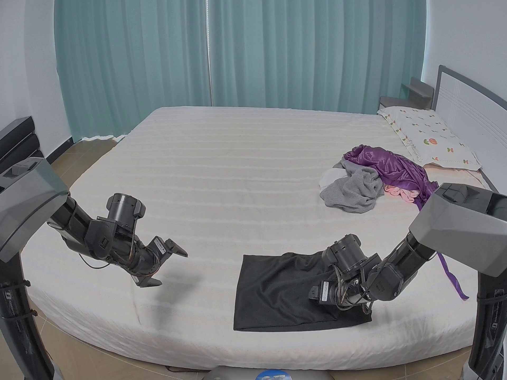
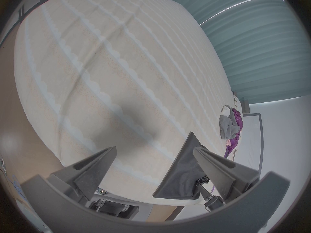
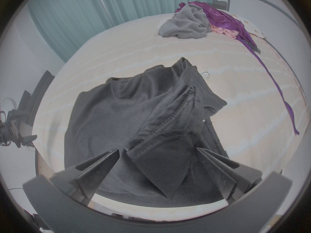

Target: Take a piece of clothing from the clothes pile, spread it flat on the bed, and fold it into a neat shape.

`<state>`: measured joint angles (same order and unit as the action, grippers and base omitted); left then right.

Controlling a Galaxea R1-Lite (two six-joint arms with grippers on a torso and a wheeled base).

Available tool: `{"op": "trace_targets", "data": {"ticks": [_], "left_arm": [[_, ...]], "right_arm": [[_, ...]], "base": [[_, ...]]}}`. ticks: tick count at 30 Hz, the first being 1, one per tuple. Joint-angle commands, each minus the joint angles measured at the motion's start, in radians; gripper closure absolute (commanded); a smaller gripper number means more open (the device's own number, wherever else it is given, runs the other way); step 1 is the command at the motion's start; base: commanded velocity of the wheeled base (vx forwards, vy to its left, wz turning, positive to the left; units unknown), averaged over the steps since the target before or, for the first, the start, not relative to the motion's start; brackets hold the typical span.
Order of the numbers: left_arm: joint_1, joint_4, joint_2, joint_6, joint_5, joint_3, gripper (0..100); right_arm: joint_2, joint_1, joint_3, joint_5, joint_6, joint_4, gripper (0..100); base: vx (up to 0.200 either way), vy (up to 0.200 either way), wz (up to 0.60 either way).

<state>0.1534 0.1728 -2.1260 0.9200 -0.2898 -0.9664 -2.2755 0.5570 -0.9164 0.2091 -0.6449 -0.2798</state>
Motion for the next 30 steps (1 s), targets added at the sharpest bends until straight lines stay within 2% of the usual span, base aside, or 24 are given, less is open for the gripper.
{"op": "trace_targets", "data": {"ticks": [1, 7, 12, 17, 21, 26, 27, 30], "left_arm": [[0.0, 0.001, -0.003, 0.0, 0.0, 0.0, 0], [0.0, 0.001, -0.003, 0.0, 0.001, 0.002, 0], [0.0, 0.001, -0.003, 0.0, 0.001, 0.002, 0], [0.0, 0.001, -0.003, 0.0, 0.001, 0.002, 0], [0.0, -0.001, -0.003, 0.002, 0.001, 0.003, 0], [0.0, -0.001, -0.002, 0.005, 0.001, 0.003, 0], [0.0, -0.001, 0.0, 0.008, 0.001, 0.003, 0], [0.0, -0.001, 0.0, 0.008, 0.001, 0.003, 0]], "right_arm": [[0.024, -0.002, -0.013, 0.024, 0.011, 0.056, 0], [0.113, -0.026, 0.065, 0.038, 0.045, 0.091, 0], [0.182, -0.109, 0.217, 0.039, 0.054, 0.079, 0], [0.228, -0.163, 0.298, -0.008, 0.054, -0.022, 0], [0.217, -0.138, 0.274, -0.027, 0.054, -0.121, 0], [0.154, -0.068, 0.16, -0.016, 0.044, -0.102, 0], [0.111, -0.031, 0.093, -0.01, 0.042, -0.079, 0], [0.053, -0.02, 0.022, -0.008, 0.041, -0.041, 0]], "base": [[0.0, 0.0, 0.0], [0.0, 0.0, 0.0], [0.0, 0.0, 0.0], [0.0, 0.0, 0.0], [0.0, 0.0, 0.0], [0.0, 0.0, 0.0], [0.0, 0.0, 0.0], [0.0, 0.0, 0.0]]}}
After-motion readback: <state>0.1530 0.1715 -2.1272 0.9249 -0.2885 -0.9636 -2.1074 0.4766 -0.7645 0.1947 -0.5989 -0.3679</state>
